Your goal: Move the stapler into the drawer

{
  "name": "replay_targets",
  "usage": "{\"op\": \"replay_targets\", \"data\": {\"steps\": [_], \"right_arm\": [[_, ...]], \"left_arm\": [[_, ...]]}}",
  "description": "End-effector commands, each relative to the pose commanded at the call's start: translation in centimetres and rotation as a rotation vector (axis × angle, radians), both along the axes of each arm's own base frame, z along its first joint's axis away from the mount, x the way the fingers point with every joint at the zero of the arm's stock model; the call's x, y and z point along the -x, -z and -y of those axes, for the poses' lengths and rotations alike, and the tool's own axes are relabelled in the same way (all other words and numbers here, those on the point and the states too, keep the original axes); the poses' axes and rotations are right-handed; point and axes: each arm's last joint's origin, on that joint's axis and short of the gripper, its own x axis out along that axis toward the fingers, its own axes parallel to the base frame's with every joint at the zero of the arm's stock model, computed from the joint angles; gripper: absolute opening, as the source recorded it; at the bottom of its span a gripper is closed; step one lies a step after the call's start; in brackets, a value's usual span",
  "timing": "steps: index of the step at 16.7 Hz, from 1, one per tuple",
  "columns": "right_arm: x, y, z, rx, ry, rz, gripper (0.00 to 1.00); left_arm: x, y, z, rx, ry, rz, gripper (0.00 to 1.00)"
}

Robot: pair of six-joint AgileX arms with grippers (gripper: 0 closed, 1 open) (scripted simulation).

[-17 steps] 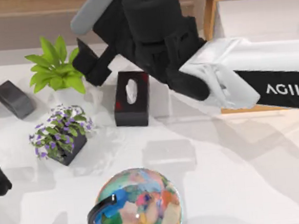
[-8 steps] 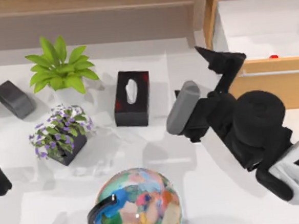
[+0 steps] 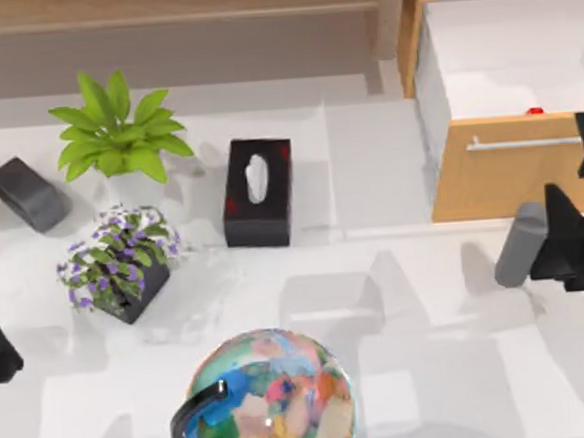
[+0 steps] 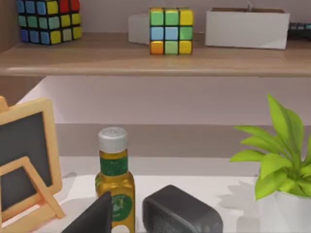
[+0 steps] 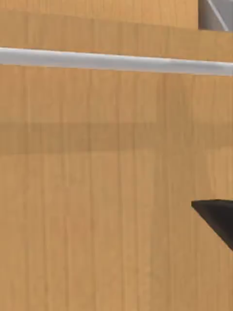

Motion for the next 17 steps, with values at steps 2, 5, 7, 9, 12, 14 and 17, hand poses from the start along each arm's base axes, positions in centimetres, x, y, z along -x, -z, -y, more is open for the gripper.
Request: {"op": "replay_targets", "data": {"steps": [2,5,7,9,12,14,17], "right_arm": [[0.2,0.0,1.0,0.031,0.044,0.012,1.0],[0.2,0.0,1.1,0.033,0.047,0.013,1.0],[0.2,0.0,1.1,0.033,0.047,0.013,1.0],[0.0,0.1,1.0,0.034,0.043,0.009,1.0],[-1.2,0.0,1.0,0.033,0.047,0.013,1.0],[-2.1,0.0,1.1,0.033,0.047,0.013,1.0],[-2.3,0.0,1.1,0.033,0.047,0.013,1.0]], "left_arm": [[0.0,0.0,0.0,0.0,0.0,0.0,1.0],[0.0,0.0,0.0,0.0,0.0,0.0,1.0],[0.0,0.0,0.0,0.0,0.0,0.0,1.0],[0.0,0.0,0.0,0.0,0.0,0.0,1.0],[0.0,0.0,0.0,0.0,0.0,0.0,1.0],[0.0,0.0,0.0,0.0,0.0,0.0,1.0],[0.0,0.0,0.0,0.0,0.0,0.0,1.0]]}}
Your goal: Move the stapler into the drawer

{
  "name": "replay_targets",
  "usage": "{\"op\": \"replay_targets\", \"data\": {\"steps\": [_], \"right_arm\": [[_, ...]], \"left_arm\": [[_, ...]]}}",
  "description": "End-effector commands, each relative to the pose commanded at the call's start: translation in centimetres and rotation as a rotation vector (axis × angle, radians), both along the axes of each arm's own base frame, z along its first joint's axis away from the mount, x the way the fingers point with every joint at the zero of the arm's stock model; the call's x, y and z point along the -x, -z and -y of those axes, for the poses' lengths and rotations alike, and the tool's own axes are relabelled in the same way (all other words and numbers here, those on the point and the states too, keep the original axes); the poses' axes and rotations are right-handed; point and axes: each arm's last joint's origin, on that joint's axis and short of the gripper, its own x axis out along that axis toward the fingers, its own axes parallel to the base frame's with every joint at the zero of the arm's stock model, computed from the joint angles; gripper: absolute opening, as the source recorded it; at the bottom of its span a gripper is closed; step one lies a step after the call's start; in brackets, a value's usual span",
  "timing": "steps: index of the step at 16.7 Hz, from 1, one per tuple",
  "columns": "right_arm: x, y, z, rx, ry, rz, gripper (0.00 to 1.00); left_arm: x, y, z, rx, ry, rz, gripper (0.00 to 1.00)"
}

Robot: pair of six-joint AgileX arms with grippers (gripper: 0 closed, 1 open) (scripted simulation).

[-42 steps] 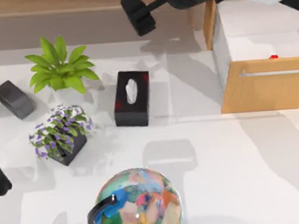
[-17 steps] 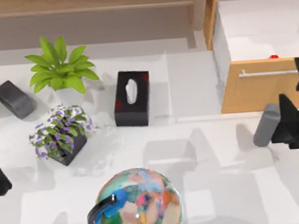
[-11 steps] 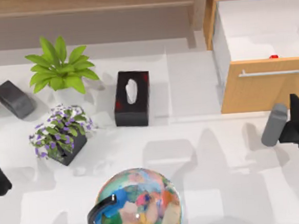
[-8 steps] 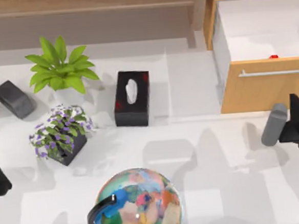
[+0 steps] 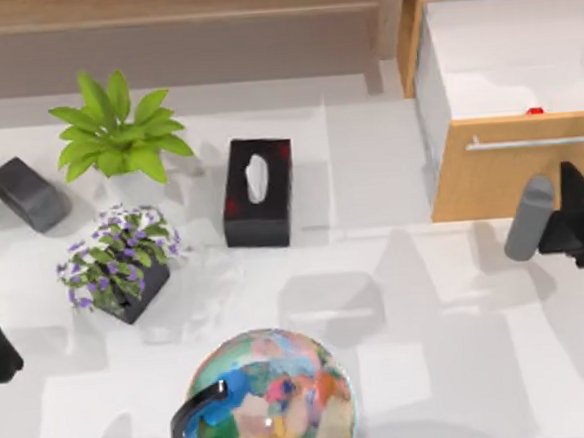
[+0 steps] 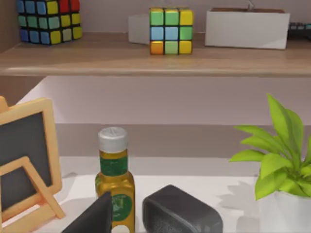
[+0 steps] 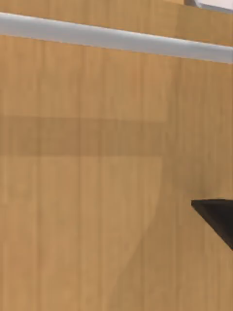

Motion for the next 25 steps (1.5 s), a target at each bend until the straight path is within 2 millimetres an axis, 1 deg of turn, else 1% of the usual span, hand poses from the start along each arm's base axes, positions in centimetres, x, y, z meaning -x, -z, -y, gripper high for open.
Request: {"op": "replay_targets", "data": {"steps": [1,14,15,23,25], "right_arm": [[0.0,0.0,0.0,0.0,0.0,0.0,1.0],[0.0,0.0,0.0,0.0,0.0,0.0,0.02],[0.0,0.0,0.0,0.0,0.0,0.0,0.0],[0.05,0.1,-0.02,-0.001,-0.001,-0.006,0.0],[-0.32,0.32,0.06,0.005,0.003,-0.018,0.0]], "left_arm": [[0.0,0.0,0.0,0.0,0.0,0.0,1.0],[0.0,0.0,0.0,0.0,0.0,0.0,1.0],[0.0,0.0,0.0,0.0,0.0,0.0,1.0],[0.0,0.0,0.0,0.0,0.0,0.0,1.0],[0.0,0.0,0.0,0.0,0.0,0.0,1.0]]}}
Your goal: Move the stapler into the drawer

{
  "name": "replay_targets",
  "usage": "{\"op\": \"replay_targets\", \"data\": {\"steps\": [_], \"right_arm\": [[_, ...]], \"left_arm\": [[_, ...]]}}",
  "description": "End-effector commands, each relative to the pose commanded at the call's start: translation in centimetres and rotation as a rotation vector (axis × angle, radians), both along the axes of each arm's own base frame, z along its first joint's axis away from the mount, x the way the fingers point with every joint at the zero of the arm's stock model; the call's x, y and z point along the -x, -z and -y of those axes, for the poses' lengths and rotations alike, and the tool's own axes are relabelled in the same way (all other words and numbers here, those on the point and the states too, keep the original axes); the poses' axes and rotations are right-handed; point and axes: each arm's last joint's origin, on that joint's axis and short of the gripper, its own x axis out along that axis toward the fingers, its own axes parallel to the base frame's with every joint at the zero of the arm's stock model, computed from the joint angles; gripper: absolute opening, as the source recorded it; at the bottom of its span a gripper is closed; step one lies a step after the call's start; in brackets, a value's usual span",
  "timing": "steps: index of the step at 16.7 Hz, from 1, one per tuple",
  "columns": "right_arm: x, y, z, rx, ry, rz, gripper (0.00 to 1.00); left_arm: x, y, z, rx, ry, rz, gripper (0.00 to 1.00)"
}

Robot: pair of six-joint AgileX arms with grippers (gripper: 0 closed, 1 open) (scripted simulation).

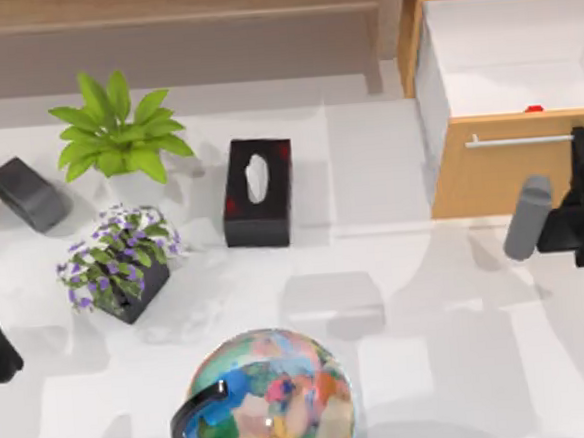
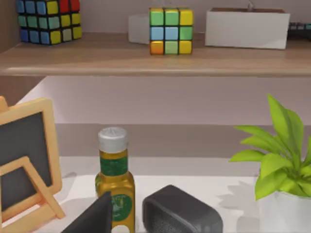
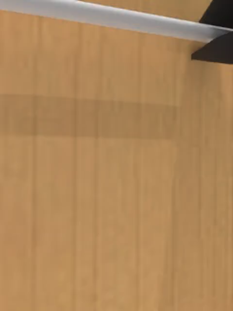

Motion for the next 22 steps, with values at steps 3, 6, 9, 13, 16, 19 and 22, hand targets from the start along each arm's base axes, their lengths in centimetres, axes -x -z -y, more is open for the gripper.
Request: {"op": "replay_targets", "data": {"steps": [3,6,9,13,16,19,22], "right_arm": [[-2.0,0.0,-0.1,-0.001,-0.001,0.004,0.0],[-4.3,-0.3,-0.2,-0.005,-0.001,0.021,0.0],[-5.9,-0.2,0.0,-0.006,-0.003,0.012,0.0],[-5.8,-0.2,-0.1,-0.008,-0.006,0.01,0.0],[-6.7,-0.3,-0.1,-0.008,-0.004,0.013,0.0],[-8.3,-0.1,-0.2,-0.008,-0.007,0.008,0.0],[-9.6,-0.2,-0.2,-0.008,-0.005,0.011,0.0]], "left_arm": [[0.0,0.0,0.0,0.0,0.0,0.0,1.0],[0.0,0.0,0.0,0.0,0.0,0.0,1.0],[0.0,0.0,0.0,0.0,0.0,0.0,1.0],[0.0,0.0,0.0,0.0,0.0,0.0,1.0],[0.0,0.0,0.0,0.0,0.0,0.0,1.0],[0.0,0.0,0.0,0.0,0.0,0.0,1.0],[0.0,0.0,0.0,0.0,0.0,0.0,1.0]]}}
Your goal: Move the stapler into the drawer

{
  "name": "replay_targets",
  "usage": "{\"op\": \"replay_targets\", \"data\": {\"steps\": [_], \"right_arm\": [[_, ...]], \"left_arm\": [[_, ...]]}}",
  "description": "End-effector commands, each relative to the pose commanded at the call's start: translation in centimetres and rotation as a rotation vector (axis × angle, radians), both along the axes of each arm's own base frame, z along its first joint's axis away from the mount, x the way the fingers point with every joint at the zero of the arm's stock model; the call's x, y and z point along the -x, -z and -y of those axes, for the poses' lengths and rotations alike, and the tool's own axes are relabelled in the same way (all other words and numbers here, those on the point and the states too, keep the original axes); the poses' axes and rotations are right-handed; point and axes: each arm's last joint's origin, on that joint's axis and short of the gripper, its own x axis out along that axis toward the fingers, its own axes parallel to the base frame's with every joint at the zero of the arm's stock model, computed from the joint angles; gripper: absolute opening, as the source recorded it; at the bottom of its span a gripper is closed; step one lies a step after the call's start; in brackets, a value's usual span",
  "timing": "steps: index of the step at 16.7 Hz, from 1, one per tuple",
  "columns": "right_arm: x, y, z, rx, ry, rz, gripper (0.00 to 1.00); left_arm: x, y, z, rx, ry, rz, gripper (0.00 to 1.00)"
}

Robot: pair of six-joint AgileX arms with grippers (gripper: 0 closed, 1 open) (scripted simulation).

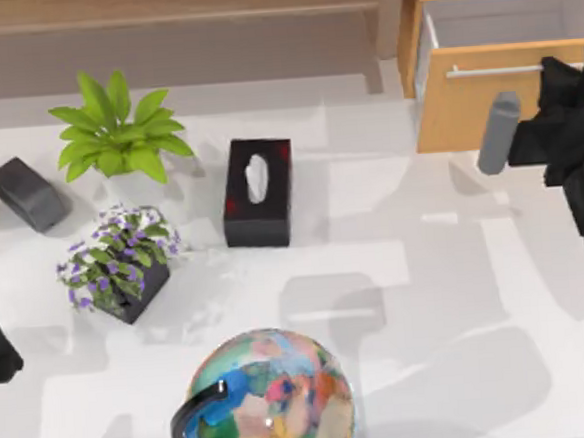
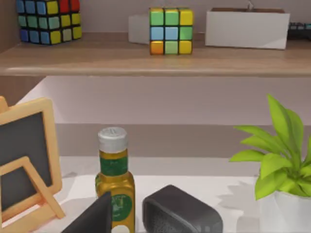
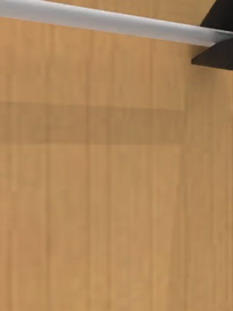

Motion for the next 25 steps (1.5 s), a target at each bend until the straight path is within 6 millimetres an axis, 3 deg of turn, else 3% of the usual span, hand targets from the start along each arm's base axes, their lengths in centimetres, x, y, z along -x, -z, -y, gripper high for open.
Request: {"op": "replay_targets", "data": {"steps": [4,11,19,24,25], "right_arm": [[-2.2,0.0,0.1,0.0,0.0,0.0,0.0],[-2.7,0.1,0.0,-0.003,-0.004,-0.009,0.0],[-8.3,-0.5,-0.3,-0.005,-0.009,0.017,0.0],[-8.7,0.0,0.1,-0.003,-0.002,-0.002,0.0],[-8.7,0.0,0.1,-0.003,-0.002,-0.002,0.08]], "left_arm": [[0.0,0.0,0.0,0.0,0.0,0.0,1.0],[0.0,0.0,0.0,0.0,0.0,0.0,1.0],[0.0,0.0,0.0,0.0,0.0,0.0,1.0],[0.0,0.0,0.0,0.0,0.0,0.0,1.0],[0.0,0.0,0.0,0.0,0.0,0.0,1.0]]}}
